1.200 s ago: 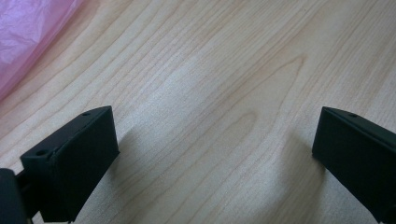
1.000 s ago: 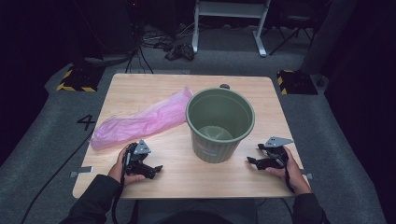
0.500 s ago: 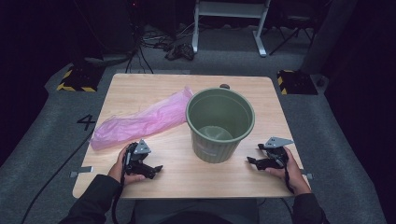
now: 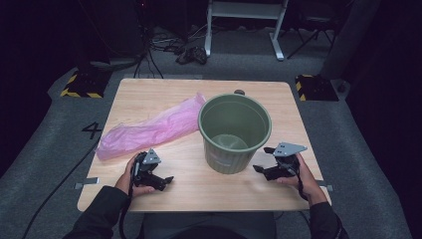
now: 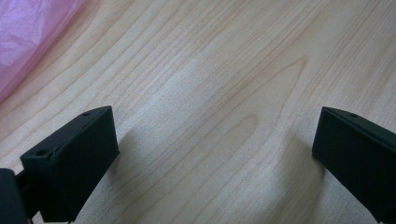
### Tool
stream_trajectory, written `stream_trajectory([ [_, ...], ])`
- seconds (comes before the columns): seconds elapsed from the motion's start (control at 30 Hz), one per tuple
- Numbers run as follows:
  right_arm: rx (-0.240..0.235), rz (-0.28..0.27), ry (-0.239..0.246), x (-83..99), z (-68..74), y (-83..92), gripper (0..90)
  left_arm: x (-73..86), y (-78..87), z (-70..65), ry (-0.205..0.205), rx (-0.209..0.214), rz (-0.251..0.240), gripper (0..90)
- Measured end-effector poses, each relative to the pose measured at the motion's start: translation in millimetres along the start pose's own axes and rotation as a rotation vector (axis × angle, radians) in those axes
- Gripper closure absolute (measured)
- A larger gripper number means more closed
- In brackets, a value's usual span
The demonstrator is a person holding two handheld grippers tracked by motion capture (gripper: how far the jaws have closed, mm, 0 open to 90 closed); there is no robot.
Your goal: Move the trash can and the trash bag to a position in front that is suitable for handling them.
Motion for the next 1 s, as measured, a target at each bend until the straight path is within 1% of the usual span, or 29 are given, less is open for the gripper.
stream_trajectory([
  [0.07,-0.037,-0.014,0.01,-3.5,6.3,0.2,17.3,0.0,0.0,0.0,0.0,0.0,0.0,0.0],
  [0.1,-0.048,-0.017,0.015,-5.0,8.9,0.2,17.3,-0.1,-0.1,0.0,0.0,0.0,0.0,0.0],
  [0.2,-0.057,-0.019,0.021,-8.0,12.8,-1.5,17.3,-0.2,-0.2,0.1,-0.001,0.001,-0.001,0.0],
  [0.37,-0.06,-0.022,0.015,-10.5,14.2,-4.6,17.3,-0.2,-0.2,0.1,-0.001,0.001,-0.001,0.0],
  [0.4,-0.064,-0.024,0.019,-11.1,15.2,-5.2,17.3,-0.2,-0.2,0.1,-0.001,0.001,-0.001,0.0],
  [0.5,-0.056,-0.015,0.034,-11.6,17.1,-7.9,16.3,-0.2,-0.2,0.1,-0.002,0.001,-0.001,0.0],
  [0.53,-0.057,-0.013,0.03,-11.6,17.3,-8.5,16.4,-0.2,-0.2,0.1,-0.001,0.001,-0.001,0.0],
  [0.57,-0.061,-0.013,0.025,-11.6,17.5,-9.2,16.5,-0.2,-0.2,0.2,-0.002,0.001,-0.001,0.0],
  [0.73,-0.069,-0.011,0.036,-11.8,19.3,-12.2,16.6,-0.2,-0.2,0.1,-0.001,0.001,-0.001,0.0],
  [1.0,-0.086,-0.012,0.044,-12.8,25.8,-18.5,16.9,-0.2,-0.2,0.1,-0.001,0.0,-0.001,0.0],
])
Point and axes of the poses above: each handheld gripper's, and its own axes: y roughly backward along the jaws, x roughly out of its underside, z roughly to its left, the point moved 7 cm from there along -y, roughly forward along the jaws, and after that the axes turned 14 degrees about -y, right-handed, at the moved point
